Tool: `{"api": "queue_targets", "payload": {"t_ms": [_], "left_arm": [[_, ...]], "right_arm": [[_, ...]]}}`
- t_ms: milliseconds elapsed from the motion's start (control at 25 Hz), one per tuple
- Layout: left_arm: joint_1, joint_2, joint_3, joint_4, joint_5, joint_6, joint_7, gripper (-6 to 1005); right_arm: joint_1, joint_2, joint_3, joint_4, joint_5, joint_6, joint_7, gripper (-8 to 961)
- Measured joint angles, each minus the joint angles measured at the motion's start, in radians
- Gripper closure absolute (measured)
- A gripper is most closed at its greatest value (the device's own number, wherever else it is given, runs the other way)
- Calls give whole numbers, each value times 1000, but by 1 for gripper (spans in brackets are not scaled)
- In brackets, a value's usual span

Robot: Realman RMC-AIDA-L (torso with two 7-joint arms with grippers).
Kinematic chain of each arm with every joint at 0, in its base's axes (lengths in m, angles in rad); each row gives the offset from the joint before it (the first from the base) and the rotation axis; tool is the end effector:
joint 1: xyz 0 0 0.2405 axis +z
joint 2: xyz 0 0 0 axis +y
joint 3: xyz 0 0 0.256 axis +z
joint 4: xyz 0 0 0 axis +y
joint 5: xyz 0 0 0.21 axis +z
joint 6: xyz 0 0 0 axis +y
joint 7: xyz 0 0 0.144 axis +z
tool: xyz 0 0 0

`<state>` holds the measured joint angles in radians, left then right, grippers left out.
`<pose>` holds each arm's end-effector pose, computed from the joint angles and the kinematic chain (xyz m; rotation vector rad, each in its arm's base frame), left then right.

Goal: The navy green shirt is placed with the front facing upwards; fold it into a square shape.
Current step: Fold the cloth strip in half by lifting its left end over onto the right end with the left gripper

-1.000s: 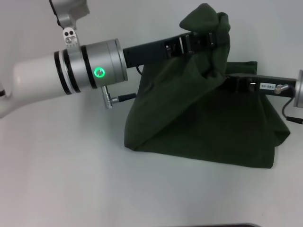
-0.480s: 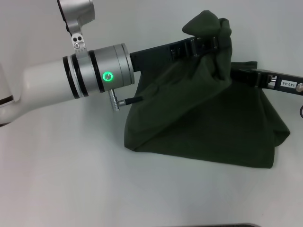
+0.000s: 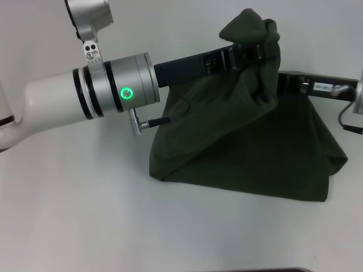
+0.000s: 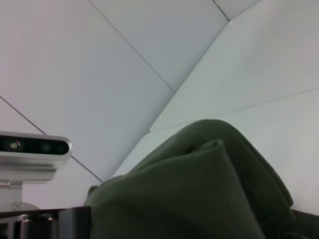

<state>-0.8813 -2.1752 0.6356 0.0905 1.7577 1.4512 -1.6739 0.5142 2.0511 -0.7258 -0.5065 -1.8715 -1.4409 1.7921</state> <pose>-0.1373 0.3387 -0.1075 2.3864 1.3001 1.1832 0.2794 0.3314 -0.0109 -2.4512 1.3693 0.8761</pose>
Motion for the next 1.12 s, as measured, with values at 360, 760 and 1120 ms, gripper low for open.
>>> {"api": "queue_targets", "payload": {"t_ms": [360, 760, 1120], "left_arm": [[1, 0, 5, 3, 3, 11, 0, 964], [1, 0, 0, 8, 2, 4, 0, 965], [0, 0, -2, -6, 1, -28, 1, 953]], "right_arm": [[71, 21, -31, -5, -9, 27, 16, 823], [36, 15, -24, -7, -9, 65, 16, 819], [-25, -4, 12, -9, -2, 72, 16, 816]]}}
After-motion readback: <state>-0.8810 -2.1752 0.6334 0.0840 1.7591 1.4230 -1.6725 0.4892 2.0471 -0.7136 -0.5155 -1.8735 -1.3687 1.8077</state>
